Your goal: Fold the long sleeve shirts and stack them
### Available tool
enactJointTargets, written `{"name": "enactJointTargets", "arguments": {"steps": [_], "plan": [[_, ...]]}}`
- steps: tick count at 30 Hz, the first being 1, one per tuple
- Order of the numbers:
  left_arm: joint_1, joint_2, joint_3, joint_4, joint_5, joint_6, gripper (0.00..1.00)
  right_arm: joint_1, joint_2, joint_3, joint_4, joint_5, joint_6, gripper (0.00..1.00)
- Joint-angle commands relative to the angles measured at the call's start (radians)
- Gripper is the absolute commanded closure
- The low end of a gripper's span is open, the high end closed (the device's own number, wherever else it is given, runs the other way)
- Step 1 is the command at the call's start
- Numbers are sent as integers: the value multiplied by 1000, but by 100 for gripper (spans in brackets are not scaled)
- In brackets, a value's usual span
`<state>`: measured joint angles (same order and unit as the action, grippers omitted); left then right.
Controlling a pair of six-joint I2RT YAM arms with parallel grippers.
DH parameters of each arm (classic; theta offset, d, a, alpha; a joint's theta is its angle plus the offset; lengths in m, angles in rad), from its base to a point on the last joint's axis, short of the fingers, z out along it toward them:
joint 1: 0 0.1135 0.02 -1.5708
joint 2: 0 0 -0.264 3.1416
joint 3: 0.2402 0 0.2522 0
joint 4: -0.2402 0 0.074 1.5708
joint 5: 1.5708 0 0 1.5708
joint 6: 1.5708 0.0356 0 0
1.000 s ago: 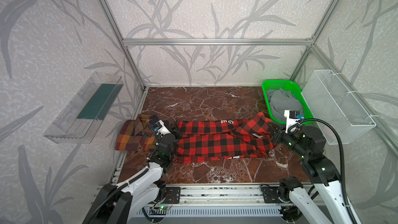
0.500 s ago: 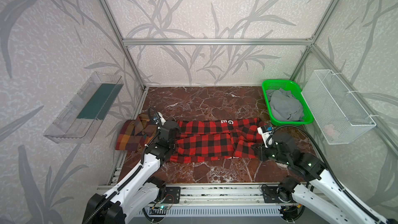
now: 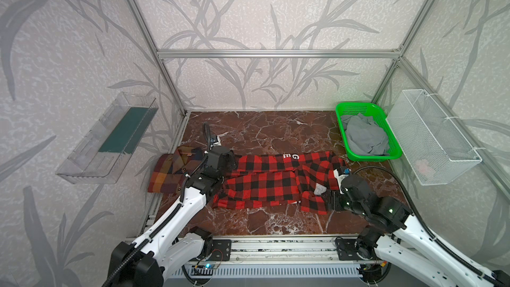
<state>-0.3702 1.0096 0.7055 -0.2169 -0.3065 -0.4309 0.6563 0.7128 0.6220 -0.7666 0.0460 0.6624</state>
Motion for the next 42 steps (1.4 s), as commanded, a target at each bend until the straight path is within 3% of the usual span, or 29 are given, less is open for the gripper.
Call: {"name": "enactJointTargets", "arguments": {"steps": [1,5,8,15,20,23,26,32,39,42], "plan": [[7,-14,17,-68,31,121,34,-61,75,-6,92,-107,19,44],[7,-51,-14,-66,30,133,34,-59,130,-36,223,-236,16,80],[7,-64,-25,-58,48,128,34,-5,155,-29,183,-270,27,88],[7,-47,-16,-61,73,107,34,241,94,-92,101,-226,141,84],[7,-40,-11,-59,111,108,34,282,1,-136,53,-243,185,68],[6,-31,-8,-57,151,112,34,280,-63,-72,-75,-27,180,47],[-2,-25,-8,-53,210,137,34,242,-58,-48,-96,92,174,39],[-57,-31,-22,-35,269,195,34,27,128,-127,110,-71,119,38],[-88,-34,-26,-31,264,212,34,7,226,-141,217,12,48,44],[-88,-29,-28,-24,267,210,34,-23,288,-159,283,-8,14,49]]}}
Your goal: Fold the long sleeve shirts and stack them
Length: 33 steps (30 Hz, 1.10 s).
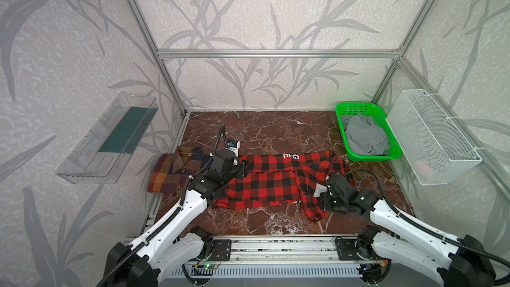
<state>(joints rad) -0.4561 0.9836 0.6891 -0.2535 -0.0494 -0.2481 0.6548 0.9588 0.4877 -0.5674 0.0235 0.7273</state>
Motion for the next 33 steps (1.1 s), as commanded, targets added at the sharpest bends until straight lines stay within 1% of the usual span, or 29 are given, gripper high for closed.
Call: {"name": "enactJointTargets", "arguments": {"steps": [1,5,7,9,13,16,24,27,29,31,33], "plan": [[-2,-1,-11,13,11,27,34,-28,62,-29,101,9,-57,50],[-2,-4,-15,15,13,27,34,-33,141,-43,139,-5,-60,58],[-2,-7,-17,19,13,27,34,-34,155,-43,142,-16,-70,65],[-1,-5,-19,25,13,29,34,-35,157,-40,135,-25,-81,76],[-2,4,-17,29,20,29,35,-35,116,-34,102,-33,-81,91],[-2,11,-16,29,26,30,35,-35,44,-21,47,-26,-117,100],[-3,8,-18,36,38,32,35,-35,-204,37,-51,-28,-191,100],[-4,8,-16,38,45,32,35,-34,-206,80,-122,7,-191,100],[-4,7,-16,40,49,32,35,-33,-177,86,-121,-20,-190,99],[-3,5,-17,40,52,32,35,-32,-153,106,-137,-23,-202,99],[-4,1,-20,40,56,35,35,-21,-168,121,-137,-22,-227,100]]}}
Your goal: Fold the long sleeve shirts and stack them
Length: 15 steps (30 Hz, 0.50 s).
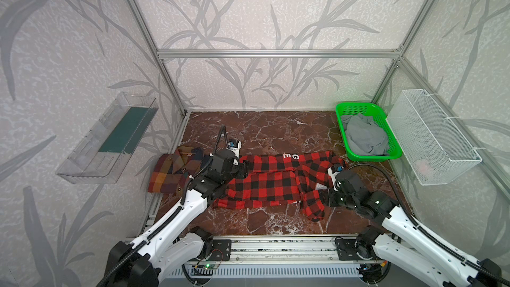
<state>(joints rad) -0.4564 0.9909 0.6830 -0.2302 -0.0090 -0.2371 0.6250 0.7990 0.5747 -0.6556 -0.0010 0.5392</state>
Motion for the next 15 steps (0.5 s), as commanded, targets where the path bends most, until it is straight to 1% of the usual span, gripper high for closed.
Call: {"name": "enactJointTargets", "arguments": {"steps": [1,5,7,10,12,15], "plan": [[-3,-7,-13,17,17,24,35,16,-36,29,-35,15,-45,100],[-5,-8,-14,29,36,25,35,18,-169,8,94,6,-90,100],[-6,-10,-16,43,50,25,35,18,-183,31,151,-25,-129,100],[-6,-21,-22,72,68,32,35,19,-133,97,238,-101,-200,100],[-7,-28,-16,81,75,47,34,17,-71,164,273,-153,-258,100],[-6,-44,3,97,85,57,34,18,22,263,287,-182,-351,100]]}}
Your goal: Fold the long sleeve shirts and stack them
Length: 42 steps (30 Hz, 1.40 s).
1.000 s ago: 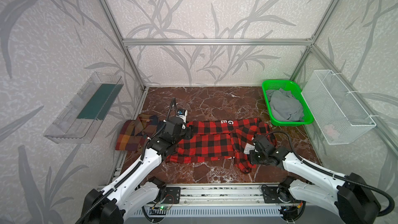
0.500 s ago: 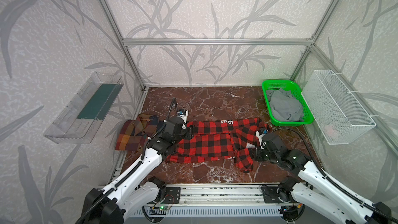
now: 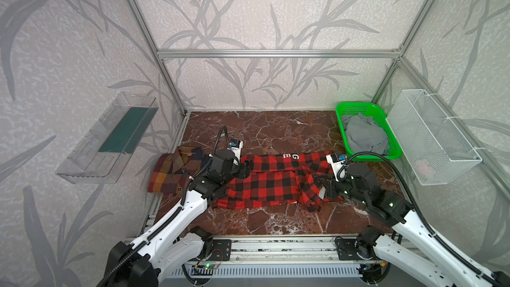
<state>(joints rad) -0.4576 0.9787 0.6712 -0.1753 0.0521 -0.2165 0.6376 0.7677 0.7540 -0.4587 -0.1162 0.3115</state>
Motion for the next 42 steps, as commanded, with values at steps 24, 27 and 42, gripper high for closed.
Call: {"name": "enactJointTargets", "arguments": {"steps": [24,27,42], "plan": [[-85,22,228,238,667,343,29,-12,439,533,-116,-521,-435,100],[-124,65,294,123,701,396,29,-7,441,531,-126,-534,-442,100],[-229,232,503,-233,733,531,58,22,438,543,-164,-515,-484,100]]}}
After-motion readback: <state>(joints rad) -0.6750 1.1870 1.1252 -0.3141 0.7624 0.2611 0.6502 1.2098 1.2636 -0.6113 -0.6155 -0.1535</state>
